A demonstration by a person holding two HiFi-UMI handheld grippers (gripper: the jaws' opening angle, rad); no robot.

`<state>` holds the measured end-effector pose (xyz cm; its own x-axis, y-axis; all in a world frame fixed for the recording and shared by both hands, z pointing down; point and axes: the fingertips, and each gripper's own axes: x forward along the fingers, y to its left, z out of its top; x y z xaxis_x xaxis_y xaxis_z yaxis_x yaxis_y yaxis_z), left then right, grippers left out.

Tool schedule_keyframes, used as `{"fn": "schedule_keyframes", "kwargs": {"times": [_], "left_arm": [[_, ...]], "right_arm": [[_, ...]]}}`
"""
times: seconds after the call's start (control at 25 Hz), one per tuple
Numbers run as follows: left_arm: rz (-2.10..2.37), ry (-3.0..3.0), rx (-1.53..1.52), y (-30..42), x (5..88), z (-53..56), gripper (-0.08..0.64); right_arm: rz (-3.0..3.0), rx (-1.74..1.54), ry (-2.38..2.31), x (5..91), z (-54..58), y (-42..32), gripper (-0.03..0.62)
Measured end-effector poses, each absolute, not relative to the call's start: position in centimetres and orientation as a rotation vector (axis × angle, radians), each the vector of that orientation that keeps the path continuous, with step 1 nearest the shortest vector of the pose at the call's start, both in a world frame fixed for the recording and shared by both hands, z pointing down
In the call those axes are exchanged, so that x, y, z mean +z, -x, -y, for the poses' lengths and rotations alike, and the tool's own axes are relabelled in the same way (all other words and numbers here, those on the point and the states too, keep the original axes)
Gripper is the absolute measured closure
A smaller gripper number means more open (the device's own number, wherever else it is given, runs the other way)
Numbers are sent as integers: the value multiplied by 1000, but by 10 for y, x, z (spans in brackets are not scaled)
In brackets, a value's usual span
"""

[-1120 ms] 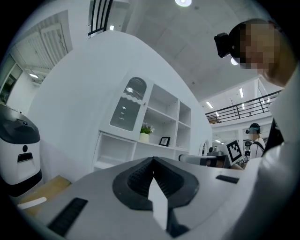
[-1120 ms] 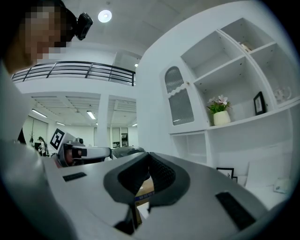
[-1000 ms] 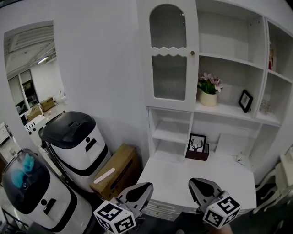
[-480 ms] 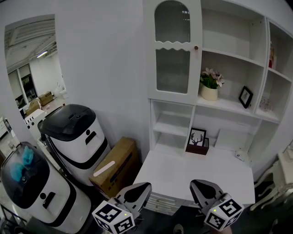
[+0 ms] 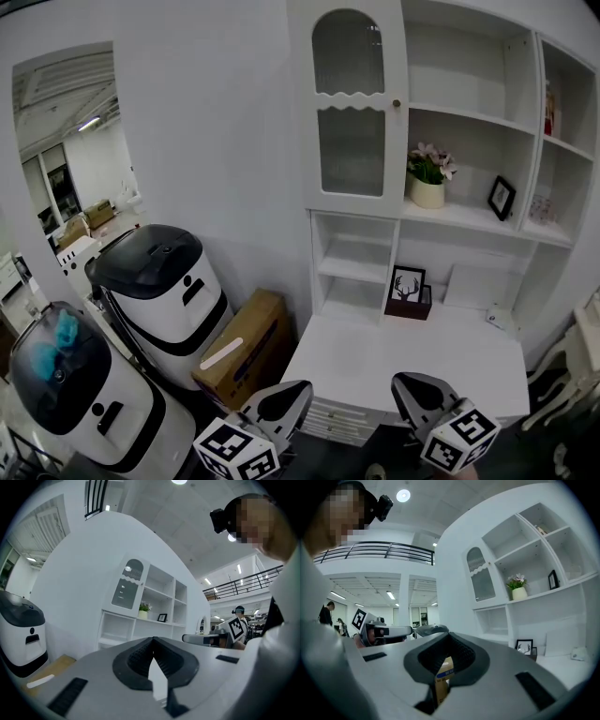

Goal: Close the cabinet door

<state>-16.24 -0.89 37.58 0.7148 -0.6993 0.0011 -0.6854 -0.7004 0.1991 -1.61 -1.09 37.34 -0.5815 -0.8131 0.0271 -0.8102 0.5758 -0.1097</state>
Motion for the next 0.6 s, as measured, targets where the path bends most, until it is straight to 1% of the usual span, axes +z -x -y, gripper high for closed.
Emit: {"fn": "schedule_keyframes", "kwargs": {"times": [0.6], "left_arm": [[1134,-2745,-136,163,366,-12,554]], "right_arm": [[-2763,-150,1393,364,-9,17,588]]}}
